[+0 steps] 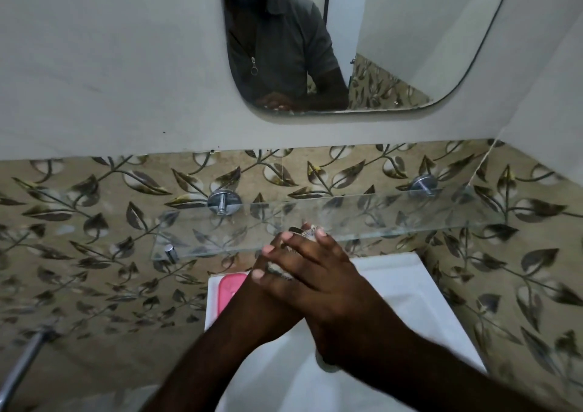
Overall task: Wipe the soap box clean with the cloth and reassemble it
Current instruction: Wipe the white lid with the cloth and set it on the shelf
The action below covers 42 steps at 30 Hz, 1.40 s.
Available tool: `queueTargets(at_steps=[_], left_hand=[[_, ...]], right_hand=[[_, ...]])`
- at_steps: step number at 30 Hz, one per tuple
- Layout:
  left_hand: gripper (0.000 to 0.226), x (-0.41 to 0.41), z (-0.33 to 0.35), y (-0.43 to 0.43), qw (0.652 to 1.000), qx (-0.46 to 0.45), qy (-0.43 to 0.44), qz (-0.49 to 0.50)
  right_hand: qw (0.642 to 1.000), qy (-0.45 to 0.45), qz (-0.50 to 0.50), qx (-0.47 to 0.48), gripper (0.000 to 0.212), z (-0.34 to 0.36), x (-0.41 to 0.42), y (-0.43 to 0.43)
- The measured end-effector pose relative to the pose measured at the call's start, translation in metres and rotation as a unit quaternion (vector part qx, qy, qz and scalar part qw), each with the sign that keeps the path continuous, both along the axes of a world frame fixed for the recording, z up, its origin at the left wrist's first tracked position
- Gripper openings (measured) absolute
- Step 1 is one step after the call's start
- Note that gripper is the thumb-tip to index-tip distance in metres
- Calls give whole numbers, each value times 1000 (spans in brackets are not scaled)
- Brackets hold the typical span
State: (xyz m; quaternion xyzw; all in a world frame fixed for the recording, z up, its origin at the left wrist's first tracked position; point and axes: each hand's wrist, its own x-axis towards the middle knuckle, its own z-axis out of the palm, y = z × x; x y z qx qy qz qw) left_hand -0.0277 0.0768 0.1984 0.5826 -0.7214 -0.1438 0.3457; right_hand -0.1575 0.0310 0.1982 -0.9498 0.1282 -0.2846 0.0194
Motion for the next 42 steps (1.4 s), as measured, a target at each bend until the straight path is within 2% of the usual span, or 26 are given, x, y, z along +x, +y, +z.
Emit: queueTargets(at_steps=[1,2,4,5,6,7,9,10,11,13,15,16,18,21,23,25,28,29,31,33,37,38,40,42], left_hand=[[43,0,1,-1,999,-28,29,5],[44,0,3,-1,996,-33,82,18],[52,-5,4,-1,989,-32,139,35],[53,-7,4,-1,988,-25,148,31],[54,-8,1,-1,988,-21,152,34],[54,-7,-2,-2,986,-27,162,35],[53,-6,0,-2,985,-48,164,34],[50,-6,0,-1,987,-61,148,31],[49,-5,-1,-1,987,-70,142,27],[48,-7,0,0,984,-57,162,40],[44,-11,1,1,982,-48,176,56],[43,-12,0,0,982,-46,175,57],[47,-13,2,1,980,-46,186,48],[50,-9,4,4,979,-70,188,43],[46,-7,2,5,979,-84,178,45],[46,-10,-2,6,978,-71,189,58],[50,-16,-2,10,972,-67,211,81],[52,-17,-3,10,966,-82,226,93],[58,-17,-2,10,940,-95,309,107],[66,-17,-1,10,915,-94,382,92],[70,-14,-1,12,912,-65,400,69],[70,-9,0,14,907,-38,414,64],[63,6,10,17,910,53,409,49],[51,19,20,16,935,139,325,13]], right_hand=[[1000,-14,7,27,58,1,-1,-7],[994,-43,6,100,59,3,-4,-14],[947,-134,-18,291,63,10,-12,-27],[928,-155,-33,338,65,12,-15,-29],[929,-146,-45,337,66,13,-14,-24],[945,-127,-50,297,66,12,-12,-18],[987,-71,-49,139,64,9,-6,-2],[995,-45,-43,75,62,7,-6,1],[997,-31,-32,57,61,5,-5,-1],[989,-56,-15,136,62,6,-9,-11],[949,-139,-17,283,66,10,-16,-21],[932,-166,-26,323,68,11,-17,-21],[941,-145,-44,303,70,12,-15,-12],[987,-61,-54,136,75,13,-9,3],[988,-64,-35,137,70,15,-10,-2],[955,-122,-7,270,68,15,-13,-9],[836,-194,19,513,64,18,-19,-16],[801,-200,23,563,63,15,-21,-18],[744,-185,38,640,59,8,-25,-23],[716,-129,60,683,55,3,-29,-25],[767,-72,38,637,47,3,-35,-31],[795,-69,29,602,46,6,-37,-36],[875,-32,2,483,44,13,-42,-45],[935,36,-22,353,44,16,-46,-52]])
